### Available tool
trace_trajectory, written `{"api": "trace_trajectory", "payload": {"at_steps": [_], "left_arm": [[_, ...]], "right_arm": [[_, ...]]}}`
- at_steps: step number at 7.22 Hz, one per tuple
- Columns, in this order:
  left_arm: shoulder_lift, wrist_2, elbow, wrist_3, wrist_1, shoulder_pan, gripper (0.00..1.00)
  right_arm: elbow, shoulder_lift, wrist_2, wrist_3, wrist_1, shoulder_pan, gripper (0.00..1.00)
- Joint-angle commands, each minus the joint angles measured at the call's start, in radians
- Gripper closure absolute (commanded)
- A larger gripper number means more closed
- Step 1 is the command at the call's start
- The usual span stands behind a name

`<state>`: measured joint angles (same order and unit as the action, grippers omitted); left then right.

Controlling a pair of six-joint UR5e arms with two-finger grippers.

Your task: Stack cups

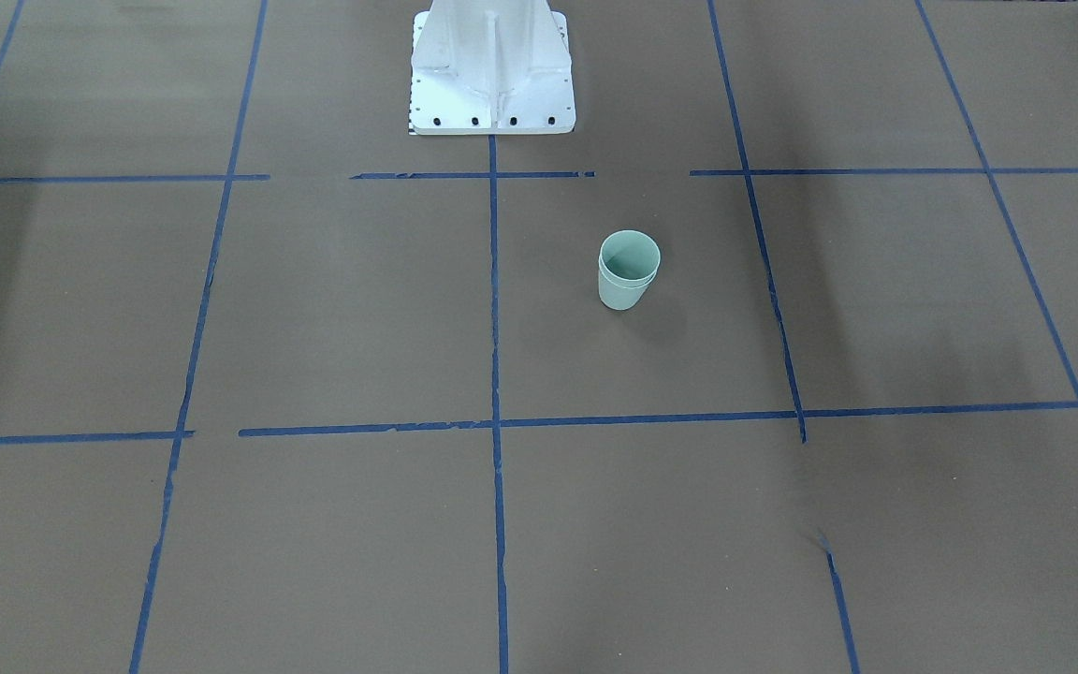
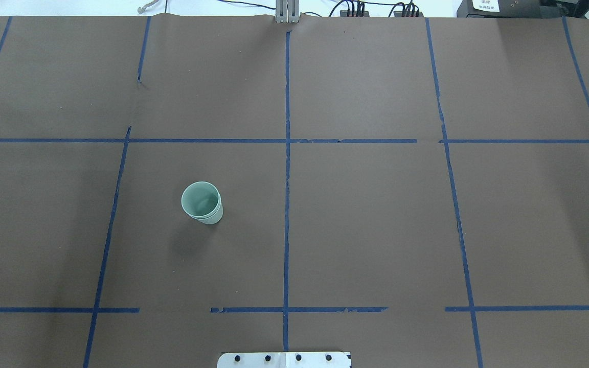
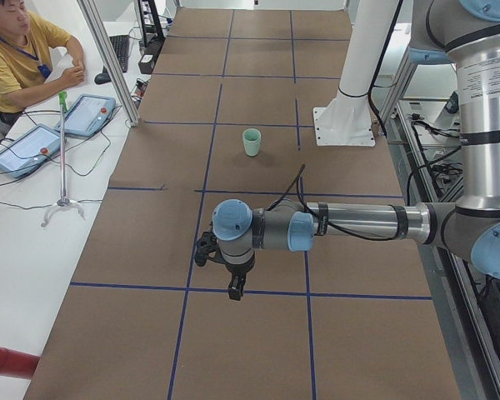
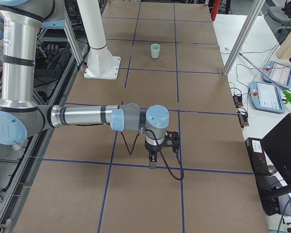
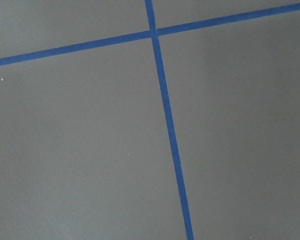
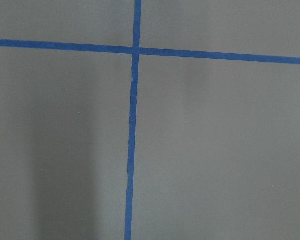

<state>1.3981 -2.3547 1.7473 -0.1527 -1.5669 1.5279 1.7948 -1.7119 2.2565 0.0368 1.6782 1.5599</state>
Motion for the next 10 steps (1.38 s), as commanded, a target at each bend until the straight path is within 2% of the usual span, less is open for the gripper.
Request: {"api": "trace_trajectory", "payload": {"at_steps": [1, 10], "left_arm": [[0.001, 0.000, -0.002, -0.007, -0.002, 0.000, 0.00], [-0.001, -0.002, 0.015, -0.010, -0.002, 0.001, 0.00]], "right_arm": [[0.000, 0.000, 0.000, 0.000, 0.000, 0.000, 0.00], [0.000, 0.000, 0.000, 0.000, 0.000, 0.000, 0.00]]}}
